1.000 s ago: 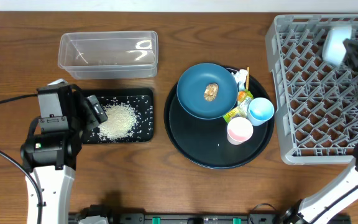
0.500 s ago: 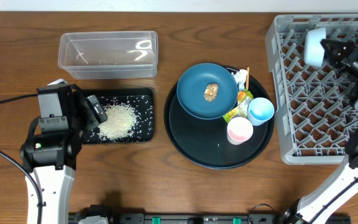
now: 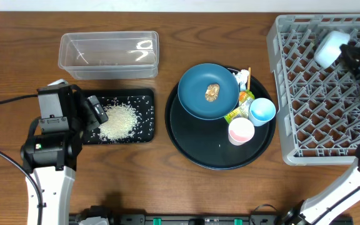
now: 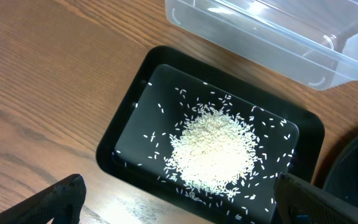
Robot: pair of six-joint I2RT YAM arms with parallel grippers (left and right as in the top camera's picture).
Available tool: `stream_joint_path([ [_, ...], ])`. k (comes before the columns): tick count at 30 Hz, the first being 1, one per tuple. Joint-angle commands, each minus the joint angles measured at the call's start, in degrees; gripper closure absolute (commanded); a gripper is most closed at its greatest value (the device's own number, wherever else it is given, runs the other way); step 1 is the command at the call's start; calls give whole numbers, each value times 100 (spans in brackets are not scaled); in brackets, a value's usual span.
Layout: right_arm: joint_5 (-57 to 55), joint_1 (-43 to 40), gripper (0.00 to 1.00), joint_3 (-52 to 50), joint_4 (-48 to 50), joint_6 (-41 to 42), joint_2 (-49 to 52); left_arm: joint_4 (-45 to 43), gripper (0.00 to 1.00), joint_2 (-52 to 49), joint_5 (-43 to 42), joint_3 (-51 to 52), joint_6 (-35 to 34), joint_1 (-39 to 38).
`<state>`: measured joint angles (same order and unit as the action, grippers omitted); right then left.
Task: Sort waste into correct bins and load items into the dishwasher rack
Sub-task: 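Lower the bowl upside down into the rack and open the right gripper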
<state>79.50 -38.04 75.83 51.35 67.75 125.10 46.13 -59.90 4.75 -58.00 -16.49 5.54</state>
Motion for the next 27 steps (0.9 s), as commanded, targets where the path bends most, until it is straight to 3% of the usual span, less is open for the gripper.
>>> stream_joint_path([
  [1,26,-57,99,28,-2,-170,31,11,2,4,68,-83,28,28],
  [6,120,-140,94,28,-149,-275,31,11,2,4,68,-83,28,28],
  [12,223,-240,97,28,-205,-192,28,11,2,4,68,-83,28,28],
  [17,249,-435,86,28,-157,-46,28,11,2,4,68,-83,28,28],
  [20,289,-595,66,31,280,389,26,11,2,4,68,-83,28,28],
  [23,348,-706,35,42,1416,1268,24,11,2,4,68,-83,28,28],
  [25,348,-748,7,107,2367,2076,22,11,2,4,68,-83,28,28],
  [27,361,-754,1,269,3156,2900,7,11,2,4,68,-83,28,28],
])
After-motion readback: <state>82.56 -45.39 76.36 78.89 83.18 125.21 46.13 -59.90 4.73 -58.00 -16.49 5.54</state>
